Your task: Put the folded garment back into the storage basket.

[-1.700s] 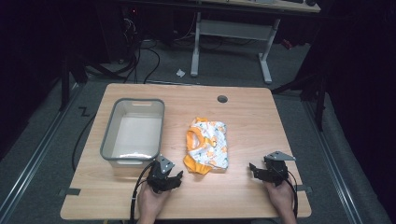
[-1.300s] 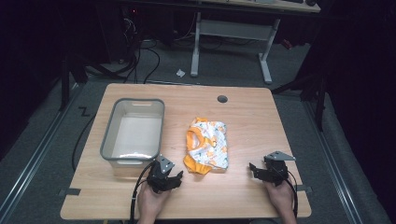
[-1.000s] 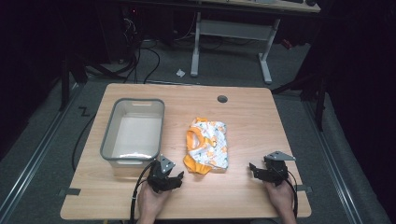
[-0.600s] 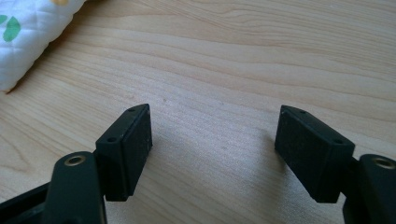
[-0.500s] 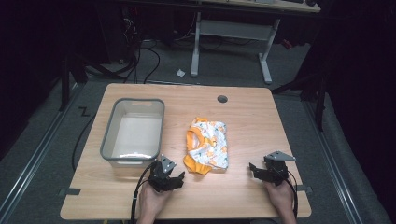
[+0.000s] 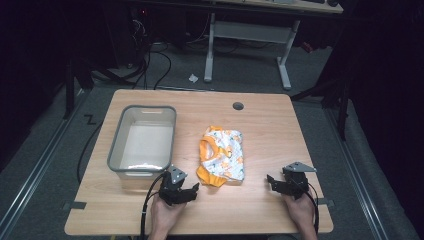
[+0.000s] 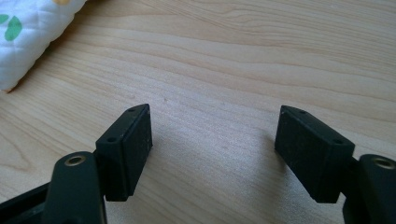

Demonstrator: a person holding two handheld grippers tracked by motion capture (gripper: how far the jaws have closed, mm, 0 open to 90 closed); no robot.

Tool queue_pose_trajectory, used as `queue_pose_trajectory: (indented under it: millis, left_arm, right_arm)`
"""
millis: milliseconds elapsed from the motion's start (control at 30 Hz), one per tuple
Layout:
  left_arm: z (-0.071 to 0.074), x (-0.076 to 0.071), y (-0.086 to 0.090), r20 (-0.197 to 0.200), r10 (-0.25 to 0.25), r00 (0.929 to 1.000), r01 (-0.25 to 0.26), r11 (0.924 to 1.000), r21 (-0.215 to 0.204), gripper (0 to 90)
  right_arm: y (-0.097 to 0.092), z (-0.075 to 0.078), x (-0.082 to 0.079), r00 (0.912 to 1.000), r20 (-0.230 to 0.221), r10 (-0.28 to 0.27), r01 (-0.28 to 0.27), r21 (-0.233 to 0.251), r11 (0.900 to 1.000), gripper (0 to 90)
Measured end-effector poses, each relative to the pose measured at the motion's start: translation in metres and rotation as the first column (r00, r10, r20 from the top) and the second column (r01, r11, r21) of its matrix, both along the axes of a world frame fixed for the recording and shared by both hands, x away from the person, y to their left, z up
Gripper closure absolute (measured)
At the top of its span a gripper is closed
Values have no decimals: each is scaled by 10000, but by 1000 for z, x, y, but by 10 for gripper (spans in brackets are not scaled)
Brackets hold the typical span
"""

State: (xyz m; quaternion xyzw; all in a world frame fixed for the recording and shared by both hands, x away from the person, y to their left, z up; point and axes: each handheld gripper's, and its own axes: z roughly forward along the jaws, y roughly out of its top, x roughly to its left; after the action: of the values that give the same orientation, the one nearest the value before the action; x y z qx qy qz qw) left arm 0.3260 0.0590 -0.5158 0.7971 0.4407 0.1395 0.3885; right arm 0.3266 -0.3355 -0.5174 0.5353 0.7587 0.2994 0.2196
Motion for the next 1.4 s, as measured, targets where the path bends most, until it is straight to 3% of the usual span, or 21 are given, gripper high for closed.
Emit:
queue_pose_trajectory:
  millis: [100,300,600,933,1133,1333,1400]
  left_arm:
    - [5,1,-4,-98,-14,10000,10,9993,-372,251]
    - [15,4,-12,39,-131,9999,132,9996,-254,199]
    - [21,11,-22,50,-408,9992,410,9988,-276,196]
    - [31,25,-37,151,-756,9970,758,9970,-138,215]
    - [38,34,-45,272,-852,9960,841,9957,386,225]
    - [44,46,-47,406,-736,9965,730,9972,178,226]
    - [47,53,-51,306,-978,9947,969,9949,292,251]
  right_arm:
    - [0,0,0,10000,3,11,-11,-1,10000,277]
    - [0,0,0,10000,-22,-8,8,16,10000,276]
    - [0,0,0,10000,-16,0,0,6,10000,276]
    - [0,0,0,10000,-6,7,-7,9,10000,276]
    - [0,0,0,10000,0,13,-13,3,10000,276]
    - [0,0,0,10000,-1,16,-16,5,10000,276]
    - [0,0,0,10000,-3,13,-13,6,10000,276]
